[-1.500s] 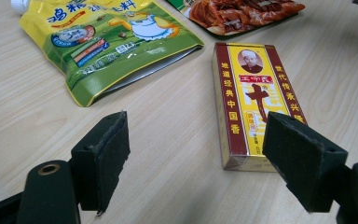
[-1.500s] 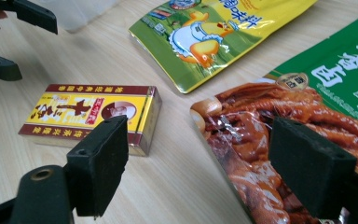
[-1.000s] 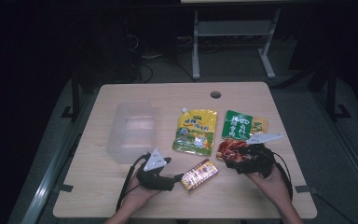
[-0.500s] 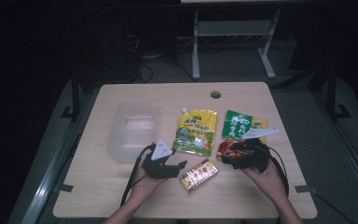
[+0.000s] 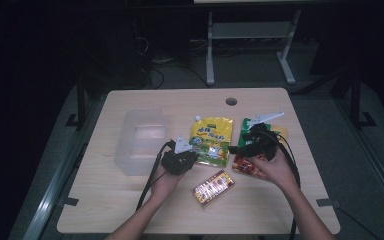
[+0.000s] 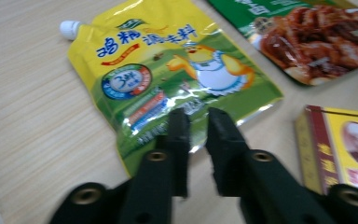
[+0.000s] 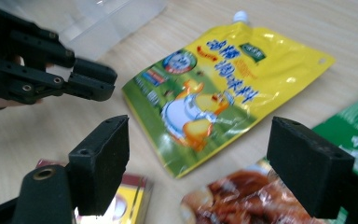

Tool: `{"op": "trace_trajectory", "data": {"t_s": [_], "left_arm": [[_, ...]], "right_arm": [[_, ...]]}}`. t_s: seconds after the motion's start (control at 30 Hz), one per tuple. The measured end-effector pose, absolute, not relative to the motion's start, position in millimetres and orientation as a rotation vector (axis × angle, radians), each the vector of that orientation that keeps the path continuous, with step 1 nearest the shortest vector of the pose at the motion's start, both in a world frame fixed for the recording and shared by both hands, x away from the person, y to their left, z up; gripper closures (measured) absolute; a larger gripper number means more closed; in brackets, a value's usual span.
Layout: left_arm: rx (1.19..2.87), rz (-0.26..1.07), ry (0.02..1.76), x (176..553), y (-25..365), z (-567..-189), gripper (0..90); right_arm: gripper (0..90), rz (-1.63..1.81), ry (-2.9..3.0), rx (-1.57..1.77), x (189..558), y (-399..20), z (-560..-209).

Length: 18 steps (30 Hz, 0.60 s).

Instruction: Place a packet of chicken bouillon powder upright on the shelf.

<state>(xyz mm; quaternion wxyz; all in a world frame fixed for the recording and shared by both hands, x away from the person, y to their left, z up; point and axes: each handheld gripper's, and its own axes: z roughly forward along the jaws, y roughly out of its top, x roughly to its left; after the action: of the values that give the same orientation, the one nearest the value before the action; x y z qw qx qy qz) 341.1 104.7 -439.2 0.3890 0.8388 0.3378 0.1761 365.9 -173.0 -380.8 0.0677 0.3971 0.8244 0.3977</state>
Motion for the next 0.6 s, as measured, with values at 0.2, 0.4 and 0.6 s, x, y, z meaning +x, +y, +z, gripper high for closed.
{"op": "trace_trajectory", "data": {"t_s": [0.2,0.4,0.6], "left_arm": [[2.151,0.488,0.914,356,100,-441,89.8],[2.212,0.511,0.943,365,96,-450,89.7],[2.246,0.524,0.945,365,92,-452,89.7]], "right_arm": [[20.6,1.141,2.508,1.258,409,-160,-381],[21.9,1.095,2.495,1.319,439,-149,-390],[22.1,1.031,2.451,1.436,468,-145,-409]]}}
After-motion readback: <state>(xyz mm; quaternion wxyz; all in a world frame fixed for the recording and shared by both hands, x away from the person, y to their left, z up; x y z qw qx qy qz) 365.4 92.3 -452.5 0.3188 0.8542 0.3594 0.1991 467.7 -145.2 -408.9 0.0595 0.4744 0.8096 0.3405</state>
